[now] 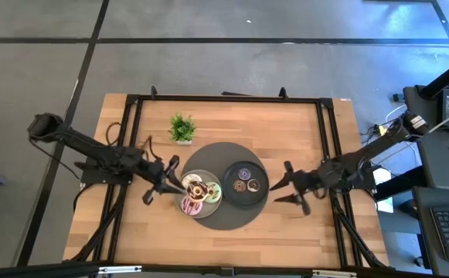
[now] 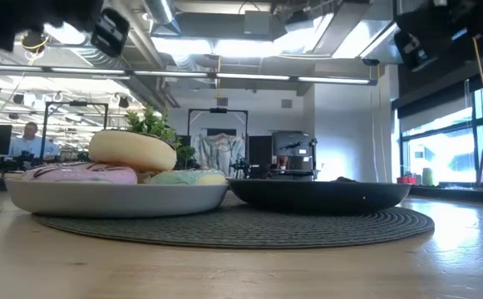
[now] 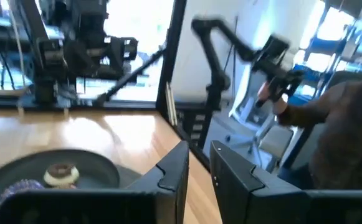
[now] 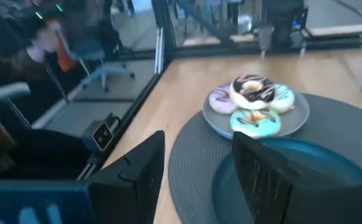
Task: Pick & Place donuts
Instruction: Return to Home Position
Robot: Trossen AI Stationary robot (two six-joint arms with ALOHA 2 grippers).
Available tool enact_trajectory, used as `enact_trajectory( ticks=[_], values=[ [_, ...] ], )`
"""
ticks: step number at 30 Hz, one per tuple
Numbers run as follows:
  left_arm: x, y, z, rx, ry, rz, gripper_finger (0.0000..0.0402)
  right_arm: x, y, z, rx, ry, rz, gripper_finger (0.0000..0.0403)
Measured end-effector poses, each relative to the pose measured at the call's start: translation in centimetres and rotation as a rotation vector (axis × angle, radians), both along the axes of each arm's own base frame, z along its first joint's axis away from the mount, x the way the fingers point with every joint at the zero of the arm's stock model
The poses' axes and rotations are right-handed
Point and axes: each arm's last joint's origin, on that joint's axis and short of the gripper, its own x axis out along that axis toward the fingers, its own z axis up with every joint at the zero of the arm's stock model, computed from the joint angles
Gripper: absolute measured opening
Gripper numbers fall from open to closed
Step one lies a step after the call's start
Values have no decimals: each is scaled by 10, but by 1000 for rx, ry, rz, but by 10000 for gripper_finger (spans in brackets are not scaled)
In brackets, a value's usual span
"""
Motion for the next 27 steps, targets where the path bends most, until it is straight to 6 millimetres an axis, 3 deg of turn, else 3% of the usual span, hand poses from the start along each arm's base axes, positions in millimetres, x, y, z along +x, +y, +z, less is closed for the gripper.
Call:
enact_trajectory(
  ticks=[7,19,27],
  values=[
    [-16,32,-22,-45,-12,86,58,-24,-24,-9,28,-82,9,188],
    [-36,57,-45,-42,-42,138,59,-53,-50,-35,57,-200,-11,188],
    [-46,69,-35,-42,-114,67,55,-64,-58,-46,72,-272,-30,188]
  ],
)
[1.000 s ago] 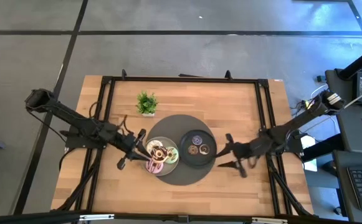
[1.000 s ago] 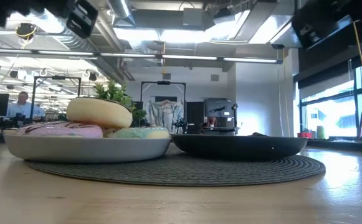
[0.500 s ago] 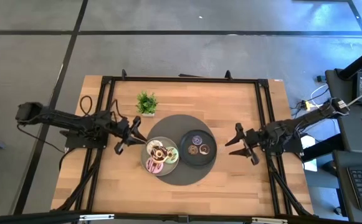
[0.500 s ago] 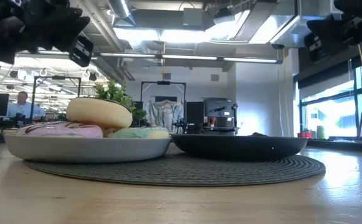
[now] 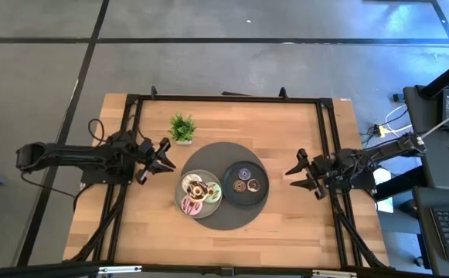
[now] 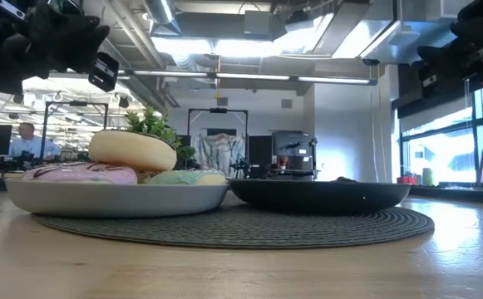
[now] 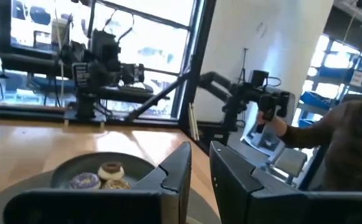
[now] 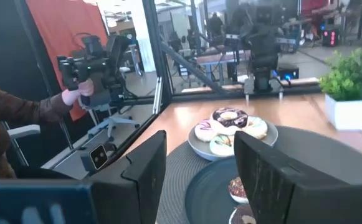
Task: Pick & Place donuts
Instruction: Return to Home Position
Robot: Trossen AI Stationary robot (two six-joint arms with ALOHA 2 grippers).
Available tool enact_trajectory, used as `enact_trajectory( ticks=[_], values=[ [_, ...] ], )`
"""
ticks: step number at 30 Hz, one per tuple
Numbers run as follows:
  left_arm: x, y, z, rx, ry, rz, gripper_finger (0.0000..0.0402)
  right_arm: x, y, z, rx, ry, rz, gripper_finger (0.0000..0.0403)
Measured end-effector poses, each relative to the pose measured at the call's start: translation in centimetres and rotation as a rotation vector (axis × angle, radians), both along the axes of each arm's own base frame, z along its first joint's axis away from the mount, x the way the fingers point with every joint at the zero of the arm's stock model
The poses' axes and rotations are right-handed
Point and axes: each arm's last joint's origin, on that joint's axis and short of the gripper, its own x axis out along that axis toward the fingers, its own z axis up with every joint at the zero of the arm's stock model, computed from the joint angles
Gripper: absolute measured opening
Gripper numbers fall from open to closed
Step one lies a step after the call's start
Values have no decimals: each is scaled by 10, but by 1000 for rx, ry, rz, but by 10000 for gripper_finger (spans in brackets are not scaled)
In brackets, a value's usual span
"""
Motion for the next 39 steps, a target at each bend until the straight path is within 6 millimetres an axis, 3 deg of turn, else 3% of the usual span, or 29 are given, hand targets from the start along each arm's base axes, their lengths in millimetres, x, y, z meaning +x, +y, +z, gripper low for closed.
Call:
enact_trajectory(
  ticks=[7,21,28,39],
  values=[
    [-7,15,3,27,-19,24,58,-8,-4,4,-34,-66,29,188],
    [-28,42,12,-48,-60,244,58,-12,-10,-4,-51,-4,-5,188],
    [-21,24,17,-67,-135,270,54,-12,-10,-4,-54,-4,-6,188],
    [-13,-8,5,-34,-40,351,56,-12,-10,-4,-47,-3,2,188]
  ],
)
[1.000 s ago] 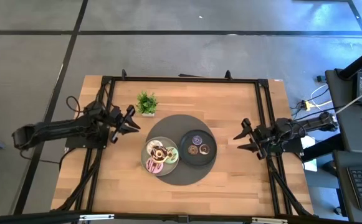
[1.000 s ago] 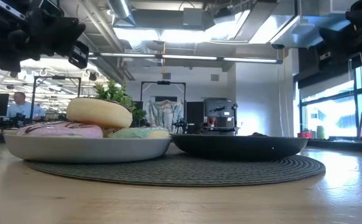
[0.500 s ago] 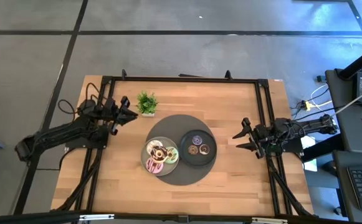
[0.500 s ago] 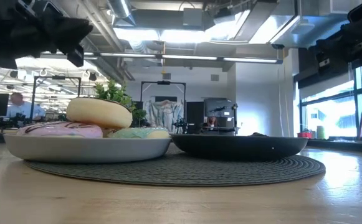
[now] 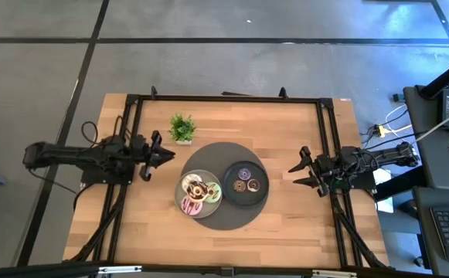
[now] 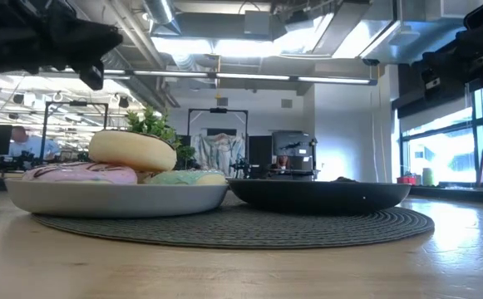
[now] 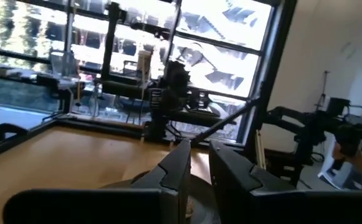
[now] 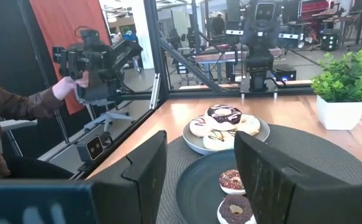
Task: Pick & Place donuts
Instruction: Return to Home Position
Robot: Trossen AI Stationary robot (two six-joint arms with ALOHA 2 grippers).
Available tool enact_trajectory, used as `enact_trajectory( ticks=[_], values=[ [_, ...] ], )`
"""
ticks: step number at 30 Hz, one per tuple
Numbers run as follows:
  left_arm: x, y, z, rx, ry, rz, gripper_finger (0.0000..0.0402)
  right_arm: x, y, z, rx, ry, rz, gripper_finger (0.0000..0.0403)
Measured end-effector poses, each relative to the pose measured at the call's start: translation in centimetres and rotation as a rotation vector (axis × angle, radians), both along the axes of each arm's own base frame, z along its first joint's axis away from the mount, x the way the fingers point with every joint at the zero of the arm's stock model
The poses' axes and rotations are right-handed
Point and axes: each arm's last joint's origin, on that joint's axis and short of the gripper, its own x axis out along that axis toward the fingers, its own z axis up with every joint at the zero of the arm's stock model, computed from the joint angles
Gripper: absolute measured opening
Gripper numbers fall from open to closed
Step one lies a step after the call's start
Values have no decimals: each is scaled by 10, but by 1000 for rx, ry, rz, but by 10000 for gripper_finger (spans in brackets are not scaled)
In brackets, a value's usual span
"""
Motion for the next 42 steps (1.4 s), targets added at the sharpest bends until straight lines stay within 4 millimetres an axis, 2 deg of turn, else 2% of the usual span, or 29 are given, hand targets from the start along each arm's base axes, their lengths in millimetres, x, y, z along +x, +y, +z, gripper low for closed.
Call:
enact_trajectory(
  ticks=[3,7,11,16,22,33,42],
  values=[
    [-2,-5,-2,29,14,-30,55,0,0,0,0,0,1,188],
    [-5,-6,-7,15,71,27,52,0,0,0,1,-3,18,188],
    [-9,-9,-4,31,35,7,54,0,1,1,10,-2,28,188],
    [-11,-11,-12,19,113,47,52,0,1,1,3,-4,27,188],
    [-15,-14,-11,74,86,33,54,0,1,1,-29,-15,26,188],
    [-18,-14,-17,92,143,13,55,0,1,1,-78,-33,35,188],
    [-17,-7,-17,109,148,80,54,1,-2,-1,-83,-10,-63,188]
  ],
)
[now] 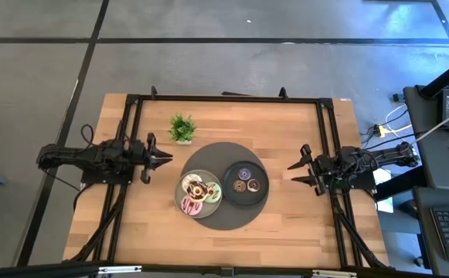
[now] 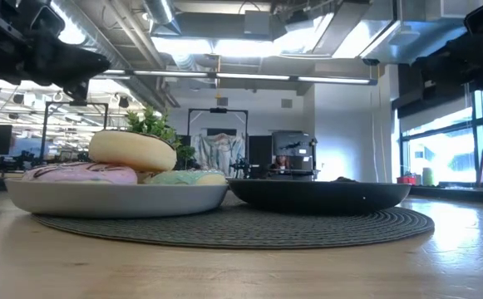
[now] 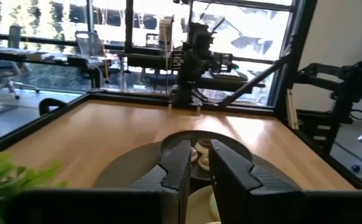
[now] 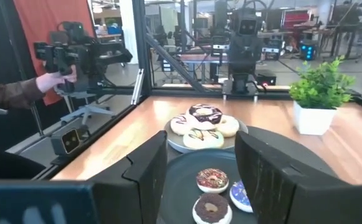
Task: Pick & Place donuts
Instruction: Return to Home Position
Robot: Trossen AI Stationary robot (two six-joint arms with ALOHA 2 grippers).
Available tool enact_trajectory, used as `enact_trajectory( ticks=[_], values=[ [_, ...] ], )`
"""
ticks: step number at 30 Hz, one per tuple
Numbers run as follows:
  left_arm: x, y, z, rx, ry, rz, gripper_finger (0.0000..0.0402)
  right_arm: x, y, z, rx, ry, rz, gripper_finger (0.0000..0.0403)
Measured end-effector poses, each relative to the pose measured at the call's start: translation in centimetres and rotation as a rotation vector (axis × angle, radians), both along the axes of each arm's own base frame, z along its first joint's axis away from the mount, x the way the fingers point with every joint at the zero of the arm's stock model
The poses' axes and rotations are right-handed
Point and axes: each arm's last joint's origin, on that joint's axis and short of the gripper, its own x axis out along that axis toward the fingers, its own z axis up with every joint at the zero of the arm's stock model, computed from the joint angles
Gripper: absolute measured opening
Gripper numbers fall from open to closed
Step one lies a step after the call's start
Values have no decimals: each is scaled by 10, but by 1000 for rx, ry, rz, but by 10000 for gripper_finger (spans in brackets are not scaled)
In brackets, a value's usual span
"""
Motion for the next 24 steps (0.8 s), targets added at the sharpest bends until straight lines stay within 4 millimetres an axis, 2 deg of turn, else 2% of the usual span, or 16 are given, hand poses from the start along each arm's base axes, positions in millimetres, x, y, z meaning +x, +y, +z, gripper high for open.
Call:
enact_trajectory(
  ticks=[5,13,24],
  values=[
    [0,4,-1,3,9,10,58,0,0,0,-22,-5,-11,188],
    [0,8,-1,-1,10,39,54,1,-4,2,-68,-32,-153,188],
    [0,9,-1,22,10,73,57,1,-4,2,-66,-31,-155,188]
  ],
)
